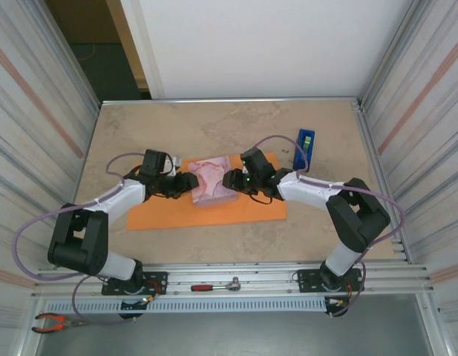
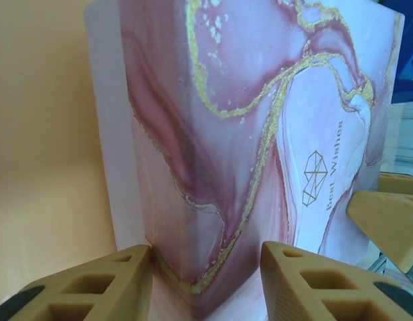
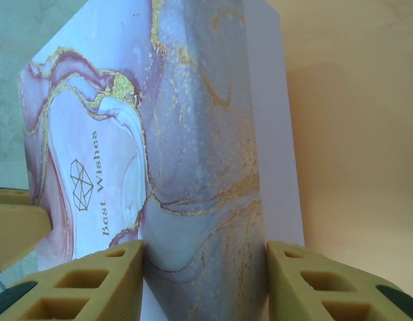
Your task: Wrap the gift box in paper
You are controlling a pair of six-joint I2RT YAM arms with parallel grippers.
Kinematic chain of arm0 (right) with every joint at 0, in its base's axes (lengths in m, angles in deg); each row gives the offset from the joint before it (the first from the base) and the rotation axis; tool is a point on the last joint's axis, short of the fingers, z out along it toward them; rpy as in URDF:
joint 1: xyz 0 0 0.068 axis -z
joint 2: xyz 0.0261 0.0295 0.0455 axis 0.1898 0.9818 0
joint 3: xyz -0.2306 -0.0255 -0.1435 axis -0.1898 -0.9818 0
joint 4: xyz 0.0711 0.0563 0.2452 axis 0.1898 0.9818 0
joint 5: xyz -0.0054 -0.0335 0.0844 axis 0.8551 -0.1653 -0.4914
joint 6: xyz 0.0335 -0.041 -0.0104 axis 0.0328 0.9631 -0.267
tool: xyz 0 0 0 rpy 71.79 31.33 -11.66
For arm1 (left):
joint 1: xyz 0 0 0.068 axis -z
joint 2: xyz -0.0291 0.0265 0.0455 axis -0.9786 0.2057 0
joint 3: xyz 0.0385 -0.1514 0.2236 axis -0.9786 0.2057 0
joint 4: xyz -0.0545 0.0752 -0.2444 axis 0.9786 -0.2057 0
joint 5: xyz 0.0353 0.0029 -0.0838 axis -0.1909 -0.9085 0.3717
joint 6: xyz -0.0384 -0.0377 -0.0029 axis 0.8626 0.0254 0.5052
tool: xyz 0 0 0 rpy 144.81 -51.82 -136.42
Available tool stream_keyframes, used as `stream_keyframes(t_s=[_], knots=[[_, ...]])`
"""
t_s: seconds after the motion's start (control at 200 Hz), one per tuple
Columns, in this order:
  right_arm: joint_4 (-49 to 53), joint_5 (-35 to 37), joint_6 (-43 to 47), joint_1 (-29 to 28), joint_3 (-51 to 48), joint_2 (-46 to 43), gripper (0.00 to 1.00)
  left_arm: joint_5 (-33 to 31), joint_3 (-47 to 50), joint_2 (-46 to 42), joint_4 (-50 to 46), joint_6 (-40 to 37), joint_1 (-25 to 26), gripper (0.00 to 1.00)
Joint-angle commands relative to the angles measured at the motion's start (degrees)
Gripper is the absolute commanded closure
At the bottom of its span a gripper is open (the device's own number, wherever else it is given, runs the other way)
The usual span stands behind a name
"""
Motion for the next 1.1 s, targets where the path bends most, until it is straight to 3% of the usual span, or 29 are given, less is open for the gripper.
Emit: stream_keyframes(t_s=[0.0, 1.097], knots=[[-0.52, -1.12, -1.09, -2.57, -1.25, -0.14, 0.55, 3.77, 0.12, -2.31, 3.51, -1.51, 0.46, 0.55], [-1.97, 0.76, -2.49, -1.8, -3.29, 1.75, 0.53, 3.45, -3.52, 3.96, 4.85, -2.22, -0.5, 0.54]])
